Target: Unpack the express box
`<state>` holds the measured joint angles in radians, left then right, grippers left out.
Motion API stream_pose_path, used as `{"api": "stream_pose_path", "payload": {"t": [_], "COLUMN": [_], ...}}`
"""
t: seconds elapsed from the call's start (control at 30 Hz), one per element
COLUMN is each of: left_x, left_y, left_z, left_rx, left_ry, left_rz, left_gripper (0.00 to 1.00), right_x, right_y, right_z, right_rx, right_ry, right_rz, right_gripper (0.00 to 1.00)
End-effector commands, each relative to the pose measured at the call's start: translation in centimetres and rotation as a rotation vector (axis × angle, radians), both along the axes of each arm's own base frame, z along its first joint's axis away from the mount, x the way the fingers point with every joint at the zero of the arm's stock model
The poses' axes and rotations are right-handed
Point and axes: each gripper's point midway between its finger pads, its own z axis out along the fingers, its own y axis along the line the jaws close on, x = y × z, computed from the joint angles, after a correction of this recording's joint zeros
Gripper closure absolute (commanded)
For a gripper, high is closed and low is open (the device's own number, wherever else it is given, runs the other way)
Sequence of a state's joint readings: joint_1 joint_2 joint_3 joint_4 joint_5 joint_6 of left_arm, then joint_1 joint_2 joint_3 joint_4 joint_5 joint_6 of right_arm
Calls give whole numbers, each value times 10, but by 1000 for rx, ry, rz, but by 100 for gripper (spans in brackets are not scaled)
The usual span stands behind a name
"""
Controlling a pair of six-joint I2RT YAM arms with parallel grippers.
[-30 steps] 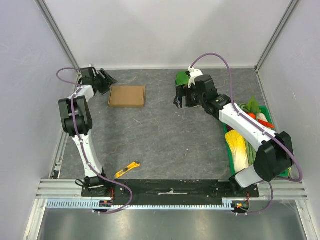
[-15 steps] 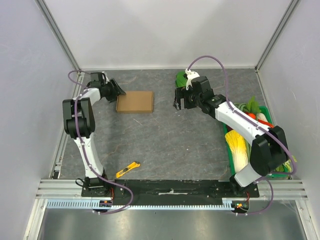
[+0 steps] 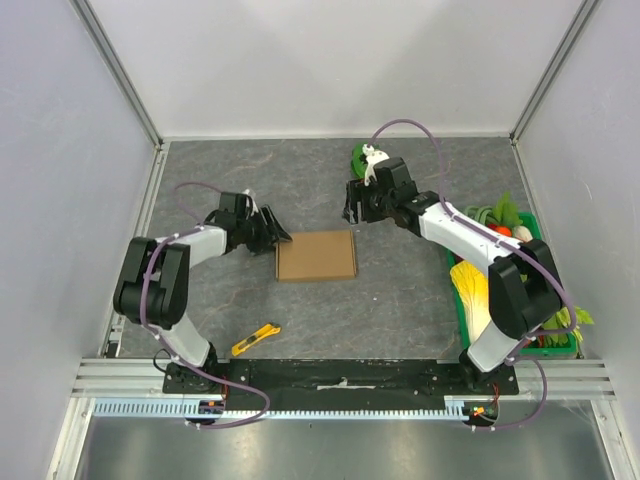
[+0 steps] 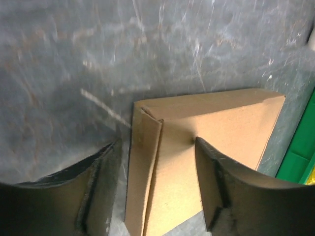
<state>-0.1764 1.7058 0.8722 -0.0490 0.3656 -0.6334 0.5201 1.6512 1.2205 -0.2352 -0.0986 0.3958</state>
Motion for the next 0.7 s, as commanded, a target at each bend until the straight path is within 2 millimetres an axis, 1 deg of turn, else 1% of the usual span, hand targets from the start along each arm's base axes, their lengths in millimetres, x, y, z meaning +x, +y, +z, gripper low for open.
{"api": "stream_pose_path", "payload": {"t": [0.0, 0.03, 0.07, 0.13, 0.17, 0.2, 0.23, 0.27, 0.3, 0.33, 0.37, 0.4, 0.43, 0.47, 0.5, 0.53, 0.6, 0.63, 0.67], "left_x": [-4, -2, 2, 11, 19, 23, 28, 36, 39, 44, 46, 48, 49, 49, 49, 47, 44, 41, 39], "left_y": [9, 12, 13, 16, 16, 16, 15, 13, 7, 2, -3, -11, -17, -23, -30, -34, -39, -39, -41], "left_z": [23, 28, 39, 59, 73, 80, 88, 99, 96, 101, 98, 89, 86, 82, 82, 67, 58, 49, 45], "left_rx": [12, 27, 37, 71, 95, 106, 109, 116, 96, 80, 64, 25, -3, -33, -73, -88, -118, -125, -130], "left_ry": [-47, -72, -93, -159, -198, -225, -252, -297, -295, -311, -305, -281, -275, -259, -259, -220, -178, -149, -137], "left_rz": [87, 88, 81, 49, 23, 8, -11, -33, -65, -86, -109, -140, -162, -175, -202, -208, -213, -211, -216], "left_gripper": [29, 26, 25, 20, 19, 19, 19, 19, 19, 20, 22, 23, 25, 27, 28, 29, 30, 30, 30], "right_x": [-11, -14, -22, -36, -49, -57, -69, -82, -91, -107, -115, -123, -135, -141, -145, -154, -157, -160, -154], "right_y": [25, 28, 36, 40, 49, 51, 51, 57, 59, 62, 63, 64, 66, 67, 68, 70, 68, 67, 62], "right_z": [-2, -3, -3, -9, -8, -11, -21, -23, -29, -40, -47, -54, -63, -68, -71, -76, -81, -85, -87], "right_rx": [24, 7, -8, -58, -69, -86, -111, -131, -146, -166, -180, -188, -201, -199, -199, -204, -208, -214, -233], "right_ry": [-9, -22, -32, -44, -57, -63, -53, -71, -70, -52, -44, -30, -11, 10, 20, 34, 48, 59, 48], "right_rz": [75, 103, 140, 208, 260, 292, 325, 382, 414, 458, 485, 500, 524, 523, 528, 539, 512, 507, 470], "right_gripper": [31, 34, 37, 46, 51, 58, 63, 77, 82, 86, 94, 96, 98, 100, 100, 100, 100, 100, 100]}}
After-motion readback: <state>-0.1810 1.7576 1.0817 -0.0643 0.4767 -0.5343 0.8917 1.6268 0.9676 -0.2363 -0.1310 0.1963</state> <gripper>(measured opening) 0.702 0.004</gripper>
